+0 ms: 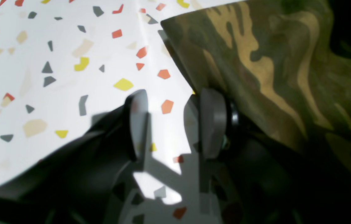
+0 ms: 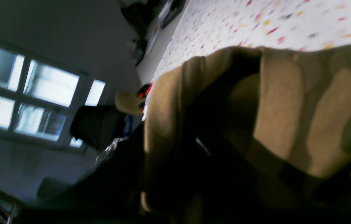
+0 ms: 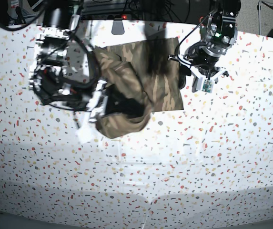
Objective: Fold the T-shirt properly
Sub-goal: 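Lift the end held by the right gripper and fold it over the strip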
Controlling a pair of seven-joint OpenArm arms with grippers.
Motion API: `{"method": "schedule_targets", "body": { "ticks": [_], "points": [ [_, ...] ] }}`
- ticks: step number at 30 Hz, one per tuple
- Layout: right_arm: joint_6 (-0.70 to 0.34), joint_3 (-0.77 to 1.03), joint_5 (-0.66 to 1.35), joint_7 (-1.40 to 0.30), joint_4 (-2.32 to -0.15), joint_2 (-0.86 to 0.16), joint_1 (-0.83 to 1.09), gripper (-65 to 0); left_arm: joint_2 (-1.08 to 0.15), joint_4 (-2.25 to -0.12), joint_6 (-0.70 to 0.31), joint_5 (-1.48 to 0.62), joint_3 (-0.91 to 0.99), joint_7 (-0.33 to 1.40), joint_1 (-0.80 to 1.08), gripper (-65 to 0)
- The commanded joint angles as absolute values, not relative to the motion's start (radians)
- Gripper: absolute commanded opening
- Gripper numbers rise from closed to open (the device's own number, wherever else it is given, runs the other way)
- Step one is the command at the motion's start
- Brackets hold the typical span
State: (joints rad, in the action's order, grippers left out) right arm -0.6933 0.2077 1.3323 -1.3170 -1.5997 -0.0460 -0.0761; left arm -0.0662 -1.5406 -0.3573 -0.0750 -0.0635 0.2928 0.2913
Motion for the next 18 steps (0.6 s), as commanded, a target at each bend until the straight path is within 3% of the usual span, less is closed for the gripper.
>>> {"method": "schedule_targets", "body": {
  "ticks": [1,9,18],
  "points": [
    [-0.698,0.181,1.341,-1.301,-1.620,-0.033,-0.094,-65.0,-0.062,-1.546,-0.375,-0.079,-0.069,0.327,0.299,-38.6],
    [-0.698,0.027,1.100,-1.233,-1.619,-0.008,-0.094,-65.0,-0.065,-1.546,-0.374,-0.078,-0.066,0.327,0.299,-38.6],
    [-0.698,-0.122,1.095,-1.218,-1.619,-0.005,-0.094,-65.0,-0.065,-1.546,-0.374,-0.078,-0.066,0.320,0.296,-38.6]
  ]
}}
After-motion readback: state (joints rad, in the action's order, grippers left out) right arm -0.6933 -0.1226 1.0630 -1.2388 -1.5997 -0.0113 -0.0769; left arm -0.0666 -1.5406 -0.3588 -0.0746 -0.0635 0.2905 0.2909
